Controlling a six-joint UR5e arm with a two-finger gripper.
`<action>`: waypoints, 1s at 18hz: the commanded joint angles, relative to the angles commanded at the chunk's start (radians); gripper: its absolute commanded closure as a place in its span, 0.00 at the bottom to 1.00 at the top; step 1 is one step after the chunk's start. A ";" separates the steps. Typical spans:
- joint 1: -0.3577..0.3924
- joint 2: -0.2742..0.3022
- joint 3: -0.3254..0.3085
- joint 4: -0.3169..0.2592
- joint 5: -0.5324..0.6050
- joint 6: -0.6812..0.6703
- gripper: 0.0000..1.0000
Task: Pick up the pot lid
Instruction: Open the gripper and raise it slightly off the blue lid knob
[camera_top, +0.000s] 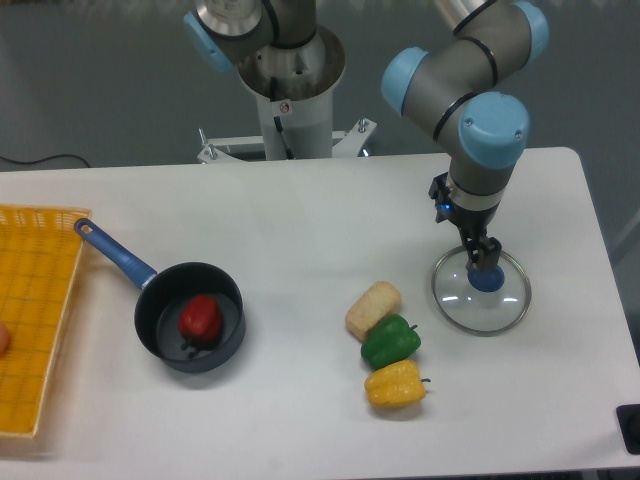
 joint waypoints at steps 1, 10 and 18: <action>0.000 -0.003 0.000 -0.003 -0.003 -0.002 0.00; 0.049 -0.081 0.020 0.054 -0.005 0.222 0.00; 0.051 -0.100 0.037 0.052 -0.008 -0.200 0.00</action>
